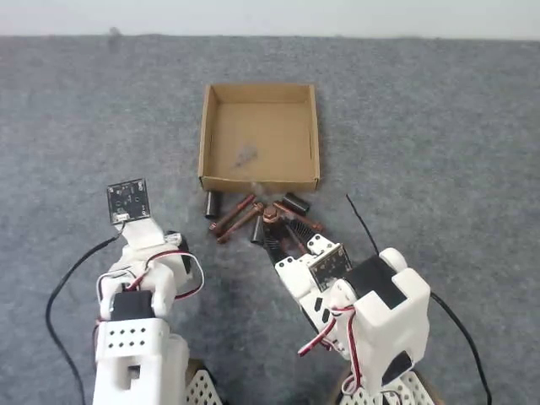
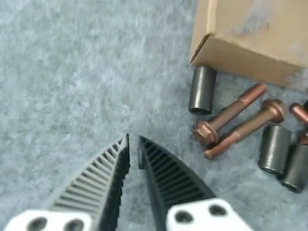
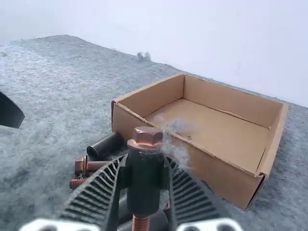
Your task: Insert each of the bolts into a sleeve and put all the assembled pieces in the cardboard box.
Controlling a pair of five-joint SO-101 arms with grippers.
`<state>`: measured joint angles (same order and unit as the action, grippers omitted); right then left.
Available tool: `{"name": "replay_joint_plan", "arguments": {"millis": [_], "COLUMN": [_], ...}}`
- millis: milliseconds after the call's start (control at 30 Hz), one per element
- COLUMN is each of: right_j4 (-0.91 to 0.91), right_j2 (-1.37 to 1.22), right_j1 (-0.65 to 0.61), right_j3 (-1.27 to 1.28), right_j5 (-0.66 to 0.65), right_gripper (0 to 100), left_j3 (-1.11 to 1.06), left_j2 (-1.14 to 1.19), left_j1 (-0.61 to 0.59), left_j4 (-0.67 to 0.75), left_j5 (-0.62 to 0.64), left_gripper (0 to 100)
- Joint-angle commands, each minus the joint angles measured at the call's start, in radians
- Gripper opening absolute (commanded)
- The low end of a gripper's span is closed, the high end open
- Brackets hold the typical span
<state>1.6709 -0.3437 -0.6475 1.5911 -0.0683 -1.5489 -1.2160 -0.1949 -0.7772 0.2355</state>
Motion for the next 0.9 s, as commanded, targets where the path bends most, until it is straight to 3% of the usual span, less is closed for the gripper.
{"name": "replay_joint_plan", "arguments": {"millis": [0, 133, 300, 400, 667, 867], "right_j4": [0.038, 0.028, -0.114, -0.243, -0.610, -1.017], "right_j2": [0.013, 0.082, 0.234, 0.351, 0.648, 0.915], "right_j1": [0.015, 0.038, 0.088, 0.099, 0.185, 0.189], "right_j3": [0.025, 0.041, 0.077, 0.091, 0.077, 0.041], "right_j5": [-0.025, -0.025, -0.026, -0.026, -0.026, -0.026], "right_gripper": [0.6, 0.6, 0.6, 0.6, 0.6, 0.6], "left_j3": [0.008, 0.028, 0.033, 0.025, 0.021, 0.021], "left_j2": [0.003, 0.003, 0.003, 0.003, 0.003, 0.003], "left_j1": [-0.008, -0.008, -0.015, -0.081, -0.107, -0.107], "left_j4": [-0.015, -0.086, -0.083, -0.015, -0.005, -0.005], "left_j5": [-0.006, -0.031, -0.256, -0.388, -0.341, -0.344], "left_gripper": [1, 1, 1, 1, 1, 1]}}
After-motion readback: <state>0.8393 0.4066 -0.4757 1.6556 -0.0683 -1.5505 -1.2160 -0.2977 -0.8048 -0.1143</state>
